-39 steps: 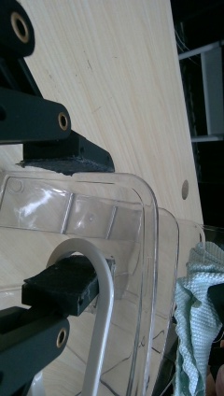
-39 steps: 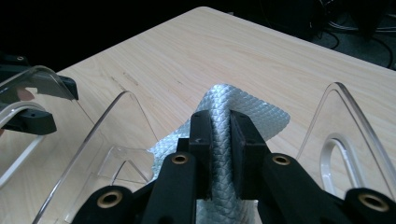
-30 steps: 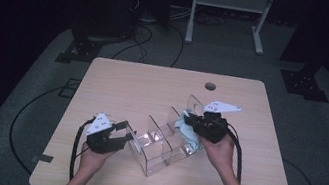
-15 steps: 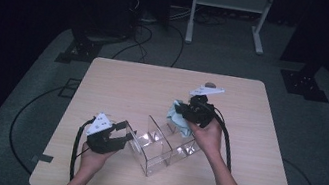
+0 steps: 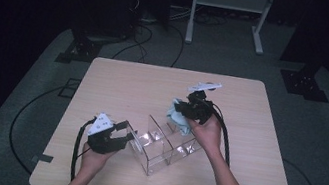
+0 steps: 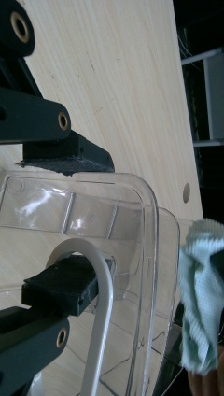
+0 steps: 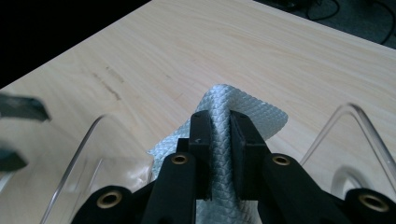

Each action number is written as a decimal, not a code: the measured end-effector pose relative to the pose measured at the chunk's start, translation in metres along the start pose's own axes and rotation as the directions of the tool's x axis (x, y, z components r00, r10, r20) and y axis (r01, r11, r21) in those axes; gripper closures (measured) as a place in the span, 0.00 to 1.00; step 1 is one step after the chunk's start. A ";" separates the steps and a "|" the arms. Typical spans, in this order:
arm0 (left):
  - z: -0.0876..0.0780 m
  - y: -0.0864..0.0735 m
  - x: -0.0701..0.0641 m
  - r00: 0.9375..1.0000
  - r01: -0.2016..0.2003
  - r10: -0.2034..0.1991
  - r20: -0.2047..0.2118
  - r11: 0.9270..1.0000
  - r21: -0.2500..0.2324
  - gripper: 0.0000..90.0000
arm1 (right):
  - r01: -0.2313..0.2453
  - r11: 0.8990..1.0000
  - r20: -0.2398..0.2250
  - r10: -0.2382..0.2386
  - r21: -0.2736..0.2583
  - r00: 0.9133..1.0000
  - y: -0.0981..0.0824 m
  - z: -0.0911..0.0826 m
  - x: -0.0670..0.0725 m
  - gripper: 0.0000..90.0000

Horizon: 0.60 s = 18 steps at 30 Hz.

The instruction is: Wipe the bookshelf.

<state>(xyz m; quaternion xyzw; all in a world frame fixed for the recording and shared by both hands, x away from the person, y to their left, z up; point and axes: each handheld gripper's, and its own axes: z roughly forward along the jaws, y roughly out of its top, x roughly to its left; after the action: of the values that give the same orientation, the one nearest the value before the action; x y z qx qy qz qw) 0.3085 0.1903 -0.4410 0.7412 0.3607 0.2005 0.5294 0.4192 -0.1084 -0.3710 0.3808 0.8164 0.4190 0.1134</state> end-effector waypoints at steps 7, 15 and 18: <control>0.000 0.000 0.000 1.000 0.006 -0.006 -0.003 1.000 0.001 0.52 | 0.009 1.000 0.012 -0.009 0.017 1.000 0.005 0.004 0.001 0.89; 0.000 0.000 -0.002 1.000 0.011 -0.011 -0.003 1.000 0.005 0.52 | 0.015 0.998 -0.016 -0.016 -0.056 1.000 -0.036 -0.038 0.003 0.89; 0.001 0.000 -0.003 1.000 0.012 -0.012 -0.006 1.000 0.004 0.52 | 0.010 0.997 -0.021 -0.012 -0.078 1.000 -0.051 -0.052 0.004 0.89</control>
<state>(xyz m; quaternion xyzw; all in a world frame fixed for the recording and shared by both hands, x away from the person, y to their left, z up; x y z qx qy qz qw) 0.3071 0.1877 -0.4409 0.7395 0.3673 0.1987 0.5280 0.3635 -0.1548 -0.3778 0.3672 0.8026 0.4539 0.1219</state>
